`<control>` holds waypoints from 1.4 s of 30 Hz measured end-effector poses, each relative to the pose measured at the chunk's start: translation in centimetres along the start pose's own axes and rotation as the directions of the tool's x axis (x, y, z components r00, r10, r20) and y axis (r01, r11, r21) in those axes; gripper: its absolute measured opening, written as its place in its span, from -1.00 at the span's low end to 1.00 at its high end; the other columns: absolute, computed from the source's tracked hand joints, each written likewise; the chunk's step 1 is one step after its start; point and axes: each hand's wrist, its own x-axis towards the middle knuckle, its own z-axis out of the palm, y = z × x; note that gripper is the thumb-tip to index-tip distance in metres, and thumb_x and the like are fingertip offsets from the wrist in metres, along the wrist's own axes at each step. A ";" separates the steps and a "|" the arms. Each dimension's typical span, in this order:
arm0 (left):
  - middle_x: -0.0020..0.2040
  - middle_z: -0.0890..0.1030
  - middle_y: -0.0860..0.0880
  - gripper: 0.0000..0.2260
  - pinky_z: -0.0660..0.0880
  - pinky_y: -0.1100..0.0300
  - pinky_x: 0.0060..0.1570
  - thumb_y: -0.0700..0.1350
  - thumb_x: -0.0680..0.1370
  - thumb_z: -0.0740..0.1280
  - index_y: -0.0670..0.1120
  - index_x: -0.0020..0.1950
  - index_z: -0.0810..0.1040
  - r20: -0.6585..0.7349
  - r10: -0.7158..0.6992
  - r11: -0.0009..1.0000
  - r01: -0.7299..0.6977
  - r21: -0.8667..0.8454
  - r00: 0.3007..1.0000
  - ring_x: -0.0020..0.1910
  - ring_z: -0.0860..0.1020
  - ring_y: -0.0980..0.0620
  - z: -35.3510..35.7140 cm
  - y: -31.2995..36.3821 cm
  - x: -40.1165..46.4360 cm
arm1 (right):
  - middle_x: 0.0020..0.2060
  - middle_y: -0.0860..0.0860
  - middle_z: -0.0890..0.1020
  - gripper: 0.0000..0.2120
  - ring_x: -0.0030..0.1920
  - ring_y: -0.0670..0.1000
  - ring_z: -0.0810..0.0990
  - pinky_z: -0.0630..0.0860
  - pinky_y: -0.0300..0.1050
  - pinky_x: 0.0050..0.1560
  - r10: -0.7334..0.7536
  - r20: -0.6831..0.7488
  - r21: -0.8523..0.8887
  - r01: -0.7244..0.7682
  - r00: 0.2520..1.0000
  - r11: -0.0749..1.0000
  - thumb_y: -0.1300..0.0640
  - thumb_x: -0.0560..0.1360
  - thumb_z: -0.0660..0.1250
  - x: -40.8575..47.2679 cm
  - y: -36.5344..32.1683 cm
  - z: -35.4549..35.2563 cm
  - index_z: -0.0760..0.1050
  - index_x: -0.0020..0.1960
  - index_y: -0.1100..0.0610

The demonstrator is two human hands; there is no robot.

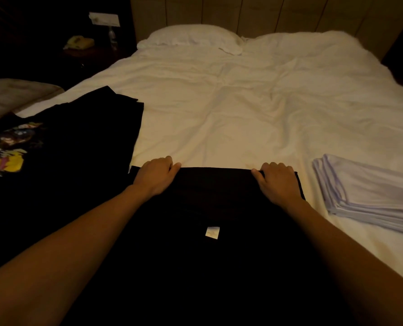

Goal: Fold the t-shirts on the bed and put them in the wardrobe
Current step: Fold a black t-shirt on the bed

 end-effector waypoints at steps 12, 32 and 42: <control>-0.04 0.54 -0.12 -0.58 0.31 -0.03 0.11 0.20 0.64 0.08 -0.11 -0.03 0.53 -0.121 0.023 0.986 -0.003 0.166 0.992 0.02 0.49 -0.14 -0.6 -0.3 1.2 | 0.02 0.13 0.57 -0.38 0.06 0.16 0.50 0.32 0.06 0.14 0.029 0.017 -0.034 -0.029 0.999 0.999 -0.34 0.56 -0.05 1.5 0.8 0.6 0.50 0.07 0.16; 0.62 -0.03 -0.02 -0.21 -0.11 -0.01 0.53 0.45 0.43 -0.24 0.14 0.61 -0.07 0.173 0.096 0.991 -0.111 0.077 0.980 0.59 -0.09 -0.01 0.1 4.0 -7.8 | 0.57 0.03 0.14 -0.36 0.57 0.06 0.06 0.04 0.03 0.55 -0.079 0.226 0.311 0.005 0.971 0.950 -0.28 0.61 -0.06 -6.6 -3.3 -1.4 0.09 0.59 0.03; 0.05 0.50 -0.09 -0.65 0.42 0.02 0.11 0.18 0.63 0.15 -0.10 0.08 0.48 0.022 -0.004 1.000 0.004 -0.025 1.000 0.09 0.46 -0.10 -0.3 1.9 0.8 | 0.19 0.10 0.54 -0.52 0.18 0.10 0.48 0.40 -0.01 0.19 0.005 0.110 0.341 -0.043 0.994 0.939 -0.24 0.59 0.16 1.6 -1.4 0.6 0.47 0.28 0.10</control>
